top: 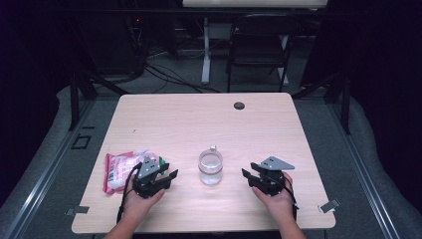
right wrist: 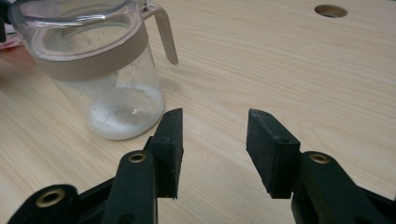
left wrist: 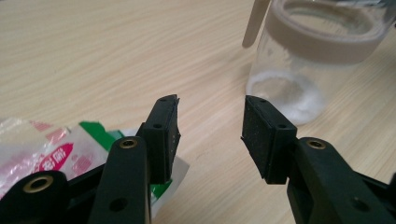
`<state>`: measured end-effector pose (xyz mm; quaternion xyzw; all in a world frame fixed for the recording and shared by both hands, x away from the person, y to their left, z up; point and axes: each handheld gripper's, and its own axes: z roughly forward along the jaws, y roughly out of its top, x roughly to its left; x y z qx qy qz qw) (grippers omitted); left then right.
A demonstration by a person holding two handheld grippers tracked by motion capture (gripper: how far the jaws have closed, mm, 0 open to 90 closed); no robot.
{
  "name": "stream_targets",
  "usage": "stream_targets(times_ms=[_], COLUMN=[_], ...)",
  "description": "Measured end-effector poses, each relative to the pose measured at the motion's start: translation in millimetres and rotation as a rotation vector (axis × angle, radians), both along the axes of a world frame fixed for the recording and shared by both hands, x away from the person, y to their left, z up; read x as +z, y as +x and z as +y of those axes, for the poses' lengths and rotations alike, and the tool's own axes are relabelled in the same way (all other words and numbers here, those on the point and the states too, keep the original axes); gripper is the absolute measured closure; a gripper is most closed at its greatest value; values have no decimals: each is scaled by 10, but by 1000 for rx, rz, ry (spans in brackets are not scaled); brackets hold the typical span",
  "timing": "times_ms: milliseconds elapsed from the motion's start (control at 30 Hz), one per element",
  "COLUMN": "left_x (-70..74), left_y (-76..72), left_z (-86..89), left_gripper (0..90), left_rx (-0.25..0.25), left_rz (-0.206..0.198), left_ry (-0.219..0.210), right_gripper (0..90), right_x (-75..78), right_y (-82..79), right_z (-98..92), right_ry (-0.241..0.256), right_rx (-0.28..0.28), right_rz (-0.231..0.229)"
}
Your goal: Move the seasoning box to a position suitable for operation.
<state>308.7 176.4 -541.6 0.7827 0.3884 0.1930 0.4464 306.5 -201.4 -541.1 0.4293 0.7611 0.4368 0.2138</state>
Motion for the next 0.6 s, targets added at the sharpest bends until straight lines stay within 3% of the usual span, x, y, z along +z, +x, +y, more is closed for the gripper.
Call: stream_targets(times_ms=[100,133,300,467,600], left_x=[15,12,26,93,123], left_y=[23,37,84,78,92], left_z=[-8,-8,-19,-117,-215], left_gripper=[585,645,708,716,659], left_rx=[4,-1,-17,-31,-22], left_rz=[-2,-1,58,61,37], left_ry=[-11,-20,-43,-28,-56], right_gripper=[558,561,650,679,715], right_x=[-5,-20,-29,-5,48], right_y=[28,82,164,217,238], right_z=[21,43,78,147,255], right_ry=[-6,-4,19,62,34], right_rx=[-1,1,28,76,98], right_rz=[-3,0,5,20,9])
